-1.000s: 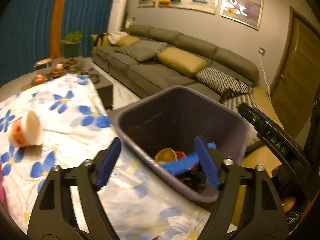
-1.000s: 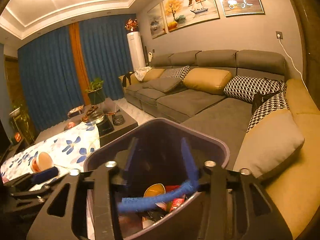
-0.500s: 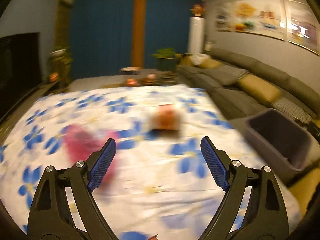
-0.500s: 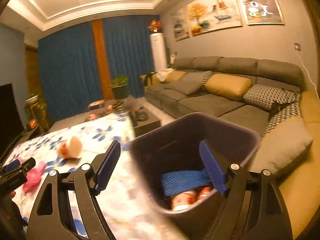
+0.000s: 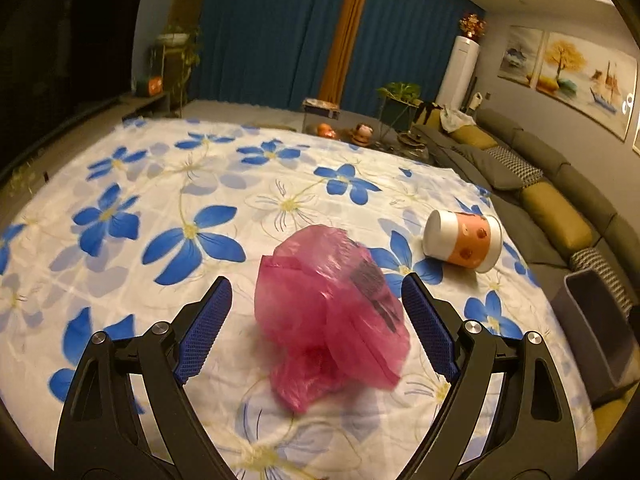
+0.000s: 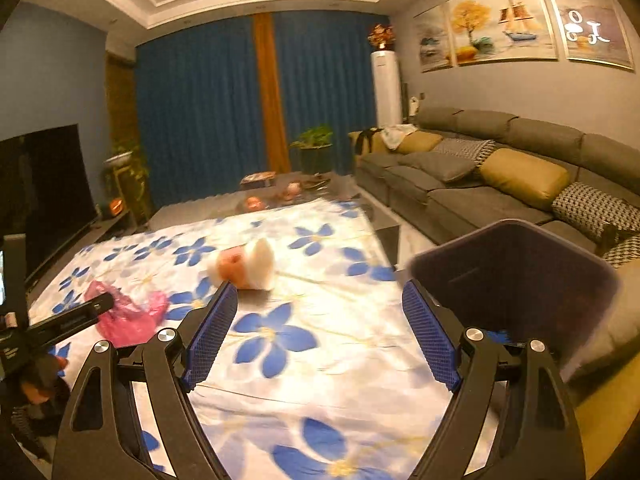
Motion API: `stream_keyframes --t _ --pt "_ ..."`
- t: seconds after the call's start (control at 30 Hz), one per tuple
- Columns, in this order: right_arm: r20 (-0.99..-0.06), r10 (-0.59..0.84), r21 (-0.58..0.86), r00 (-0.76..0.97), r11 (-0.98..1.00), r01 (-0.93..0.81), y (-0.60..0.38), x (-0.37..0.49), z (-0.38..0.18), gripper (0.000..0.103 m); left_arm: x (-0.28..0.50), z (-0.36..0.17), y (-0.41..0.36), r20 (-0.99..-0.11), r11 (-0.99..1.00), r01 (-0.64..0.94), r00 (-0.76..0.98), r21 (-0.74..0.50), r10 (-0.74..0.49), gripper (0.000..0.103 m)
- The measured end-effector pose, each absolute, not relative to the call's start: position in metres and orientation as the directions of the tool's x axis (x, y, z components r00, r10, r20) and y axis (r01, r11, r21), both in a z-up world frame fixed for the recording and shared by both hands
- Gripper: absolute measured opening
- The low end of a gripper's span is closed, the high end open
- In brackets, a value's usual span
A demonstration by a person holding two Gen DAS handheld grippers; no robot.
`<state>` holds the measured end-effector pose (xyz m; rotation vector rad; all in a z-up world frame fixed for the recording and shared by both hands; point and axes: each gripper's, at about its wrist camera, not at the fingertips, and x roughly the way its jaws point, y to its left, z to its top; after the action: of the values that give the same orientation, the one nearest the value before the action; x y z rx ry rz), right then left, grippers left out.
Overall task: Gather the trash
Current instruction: 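Grasp the pink plastic bag with the left tool while the right tool grasps the orange-print cup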
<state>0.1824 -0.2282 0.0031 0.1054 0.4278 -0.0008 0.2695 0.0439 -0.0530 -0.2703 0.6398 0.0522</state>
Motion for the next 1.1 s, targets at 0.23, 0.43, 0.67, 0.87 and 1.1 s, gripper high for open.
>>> stream_keyframes --t 0.23,0.43,0.67,0.87,1.1 --pt "-0.441 0.053 0.066 0.896 0.997 -0.027 -0.186 0.225 -0.006 0.086 0.283 -0.066 0.047 -0.618 0.951 -0.053 0.771 -0.305 -0.155 0.018" --pt "-0.495 0.073 0.068 0.866 0.997 -0.045 -0.158 0.267 -0.021 0.089 0.274 -0.055 0.068 -0.565 0.94 -0.129 0.821 -0.315 -0.076 0.01" --pt "-0.538 0.035 -0.009 0.842 0.999 -0.048 -0.125 0.312 -0.034 0.096 0.267 -0.053 0.093 -0.545 0.926 -0.21 0.838 -0.314 0.005 0.01" --pt "-0.589 -0.002 -0.03 0.808 0.999 -0.019 -0.118 0.345 -0.043 0.096 0.266 -0.051 0.099 -0.535 0.92 -0.206 0.845 -0.333 -0.005 0.01" --pt "-0.62 -0.032 -0.061 0.784 0.998 -0.008 -0.109 0.365 -0.051 0.096 0.267 -0.055 0.101 -0.542 0.913 -0.197 0.84 -0.358 -0.031 0.01"
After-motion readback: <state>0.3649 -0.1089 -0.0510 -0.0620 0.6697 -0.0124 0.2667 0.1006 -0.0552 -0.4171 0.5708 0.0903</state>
